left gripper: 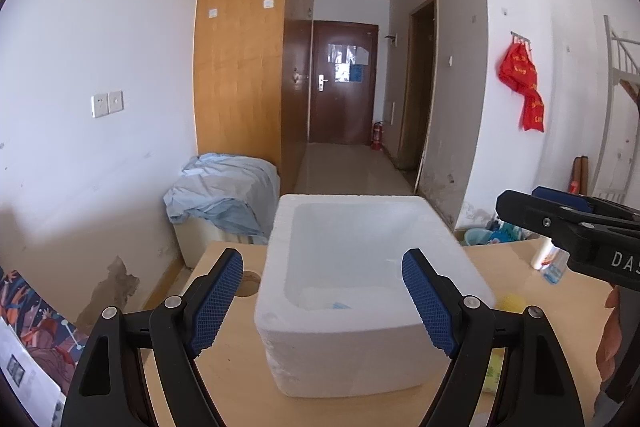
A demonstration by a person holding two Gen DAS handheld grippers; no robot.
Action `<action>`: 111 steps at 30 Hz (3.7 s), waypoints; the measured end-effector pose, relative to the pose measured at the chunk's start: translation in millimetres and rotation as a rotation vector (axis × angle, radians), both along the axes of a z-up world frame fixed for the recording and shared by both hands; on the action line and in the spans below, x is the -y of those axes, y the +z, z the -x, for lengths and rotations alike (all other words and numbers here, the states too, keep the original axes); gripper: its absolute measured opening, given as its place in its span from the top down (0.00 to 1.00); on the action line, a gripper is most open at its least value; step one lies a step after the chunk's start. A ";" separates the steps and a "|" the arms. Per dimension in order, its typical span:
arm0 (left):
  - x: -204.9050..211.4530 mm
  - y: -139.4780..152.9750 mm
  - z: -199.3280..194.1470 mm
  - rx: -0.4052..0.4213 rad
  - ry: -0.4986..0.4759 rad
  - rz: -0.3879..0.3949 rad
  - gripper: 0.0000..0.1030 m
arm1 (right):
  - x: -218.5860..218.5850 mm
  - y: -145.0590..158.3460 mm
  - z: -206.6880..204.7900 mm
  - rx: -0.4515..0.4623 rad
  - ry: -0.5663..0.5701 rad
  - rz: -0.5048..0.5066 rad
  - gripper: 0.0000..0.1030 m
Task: Organize soft objects
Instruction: 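Withdraw both tools from the box back over the table, then move the left tool toward the white foam strip while the right tool approaches the yellow net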
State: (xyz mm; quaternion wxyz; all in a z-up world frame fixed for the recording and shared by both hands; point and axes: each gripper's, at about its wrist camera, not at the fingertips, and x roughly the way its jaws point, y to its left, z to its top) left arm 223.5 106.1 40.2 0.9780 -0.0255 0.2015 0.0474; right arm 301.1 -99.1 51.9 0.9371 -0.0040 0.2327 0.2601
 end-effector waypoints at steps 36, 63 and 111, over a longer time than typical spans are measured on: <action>76.6 20.5 196.5 0.107 -0.032 -0.040 0.06 | 94.5 -2.2 167.9 0.067 -0.046 -0.084 0.04; 106.0 9.8 234.8 0.110 -0.117 -0.025 0.00 | 127.2 -23.3 218.2 0.064 -0.093 -0.085 0.04; 143.2 -53.9 95.8 -0.109 -0.240 0.008 0.00 | 154.0 -59.5 120.1 -0.097 -0.223 0.025 0.04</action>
